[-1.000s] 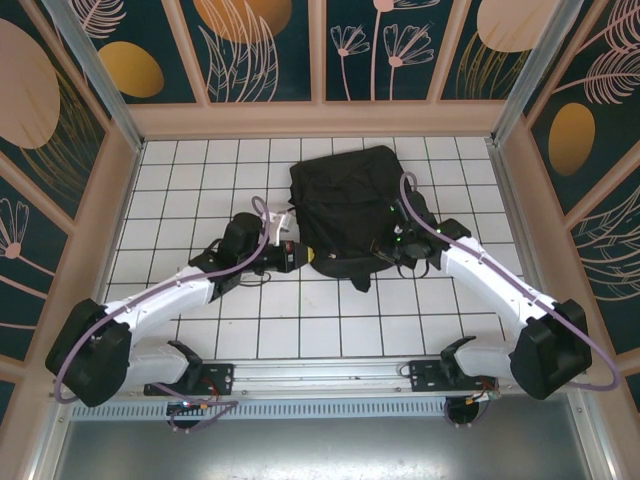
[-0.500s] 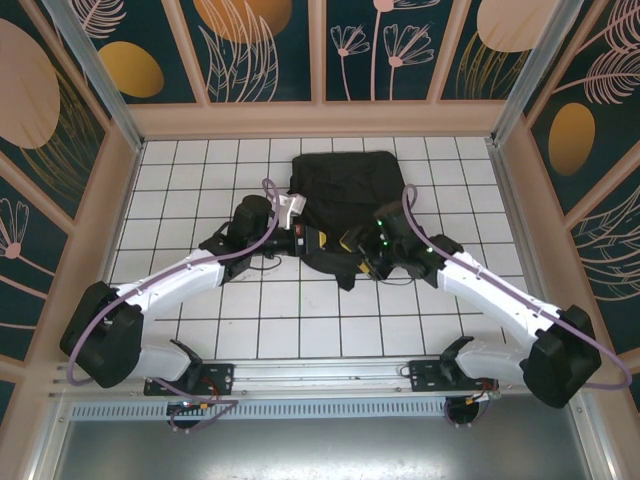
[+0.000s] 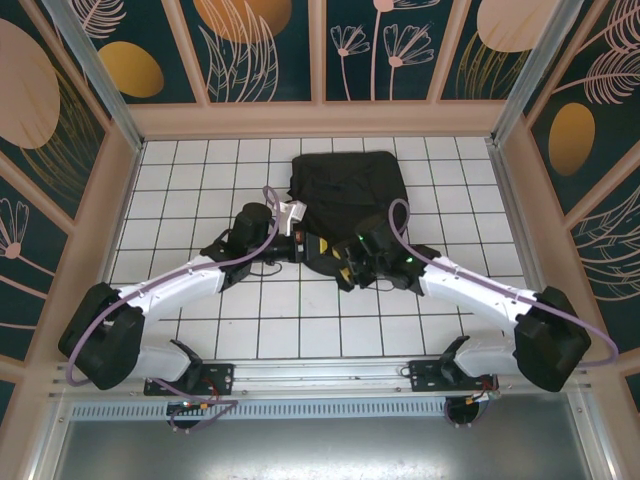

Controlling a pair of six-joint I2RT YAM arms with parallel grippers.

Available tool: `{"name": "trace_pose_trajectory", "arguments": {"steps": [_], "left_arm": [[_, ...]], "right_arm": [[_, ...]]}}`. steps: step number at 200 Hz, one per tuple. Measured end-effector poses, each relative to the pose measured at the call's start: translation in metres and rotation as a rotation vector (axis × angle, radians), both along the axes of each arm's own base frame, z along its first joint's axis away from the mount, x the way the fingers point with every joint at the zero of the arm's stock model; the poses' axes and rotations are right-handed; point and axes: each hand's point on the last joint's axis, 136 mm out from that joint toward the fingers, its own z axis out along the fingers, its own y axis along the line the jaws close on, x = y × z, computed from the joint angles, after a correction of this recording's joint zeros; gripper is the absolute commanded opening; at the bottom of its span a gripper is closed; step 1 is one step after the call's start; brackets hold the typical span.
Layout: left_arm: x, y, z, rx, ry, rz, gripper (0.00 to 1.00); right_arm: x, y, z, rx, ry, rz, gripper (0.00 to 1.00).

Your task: Pack books, pencil case, and school supplies into a backpack

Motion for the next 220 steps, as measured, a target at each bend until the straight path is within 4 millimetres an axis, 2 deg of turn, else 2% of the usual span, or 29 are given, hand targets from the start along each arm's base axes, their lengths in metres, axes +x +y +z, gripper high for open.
{"name": "trace_pose_trajectory", "arguments": {"steps": [40, 53, 96, 162, 220], "left_arm": [[-0.002, -0.001, 0.001, -0.004, -0.001, -0.003, 0.00], [-0.002, -0.001, 0.001, -0.004, -0.001, -0.003, 0.00], [-0.003, 0.003, -0.002, 0.007, -0.005, 0.011, 0.00], [0.003, 0.011, -0.012, 0.064, -0.010, 0.065, 0.00], [0.009, 0.007, -0.012, 0.093, -0.020, 0.065, 0.00]], "right_arm": [[0.003, 0.006, 0.003, 0.029, -0.003, -0.047, 0.13], [0.004, 0.005, 0.002, 0.022, -0.007, -0.052, 0.00], [0.006, -0.003, -0.005, -0.022, -0.011, -0.042, 0.00], [0.006, -0.029, -0.003, -0.092, -0.052, -0.034, 0.00], [0.005, -0.050, 0.009, -0.095, -0.115, -0.026, 0.00]]}}
